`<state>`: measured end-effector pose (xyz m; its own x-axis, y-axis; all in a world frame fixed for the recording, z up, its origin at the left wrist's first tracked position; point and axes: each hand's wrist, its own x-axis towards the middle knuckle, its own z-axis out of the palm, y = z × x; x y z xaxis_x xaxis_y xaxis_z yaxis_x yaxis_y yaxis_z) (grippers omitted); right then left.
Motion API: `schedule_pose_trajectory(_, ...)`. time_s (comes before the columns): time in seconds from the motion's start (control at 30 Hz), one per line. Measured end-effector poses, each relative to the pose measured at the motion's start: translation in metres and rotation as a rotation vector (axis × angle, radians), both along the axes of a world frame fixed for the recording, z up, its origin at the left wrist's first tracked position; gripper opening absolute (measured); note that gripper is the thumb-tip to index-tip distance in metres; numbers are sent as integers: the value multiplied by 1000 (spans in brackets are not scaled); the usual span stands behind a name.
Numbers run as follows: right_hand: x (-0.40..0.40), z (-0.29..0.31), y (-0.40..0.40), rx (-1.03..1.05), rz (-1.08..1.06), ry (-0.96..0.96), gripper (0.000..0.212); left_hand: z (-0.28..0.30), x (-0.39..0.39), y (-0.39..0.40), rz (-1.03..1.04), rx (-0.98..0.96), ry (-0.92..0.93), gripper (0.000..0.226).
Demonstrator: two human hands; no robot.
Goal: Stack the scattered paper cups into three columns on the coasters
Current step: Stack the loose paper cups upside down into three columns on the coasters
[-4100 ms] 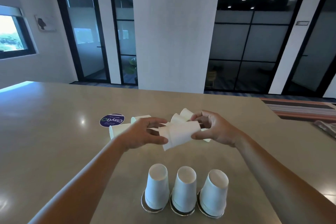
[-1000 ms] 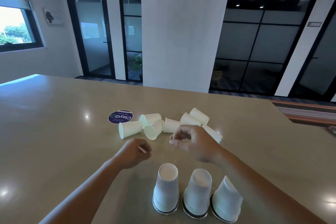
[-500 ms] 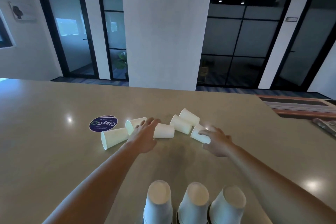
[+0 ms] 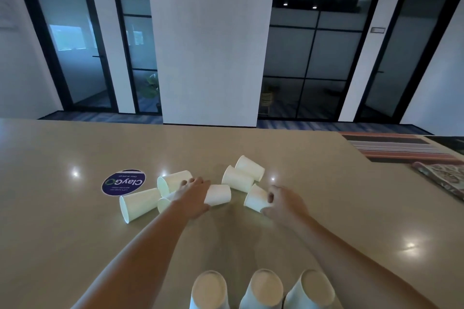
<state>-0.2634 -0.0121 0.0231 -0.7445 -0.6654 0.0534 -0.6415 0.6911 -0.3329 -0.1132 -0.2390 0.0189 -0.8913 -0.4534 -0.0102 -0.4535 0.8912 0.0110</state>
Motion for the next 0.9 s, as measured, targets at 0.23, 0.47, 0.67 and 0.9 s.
schedule_pose_trajectory(0.23,-6,0,11,-47,68,-250,45,11,23,5,10,221,270,70)
schedule_pose_trajectory(0.47,-6,40,30,-419,142,-411,49,45,44,17,39,562,499,70)
schedule_pose_trajectory(0.67,6,83,65,-491,269,-515,45,76,73,36,-5,659,503,69)
schedule_pose_trajectory(0.9,26,88,93,-524,388,-685,43,92,88,66,-33,733,474,68)
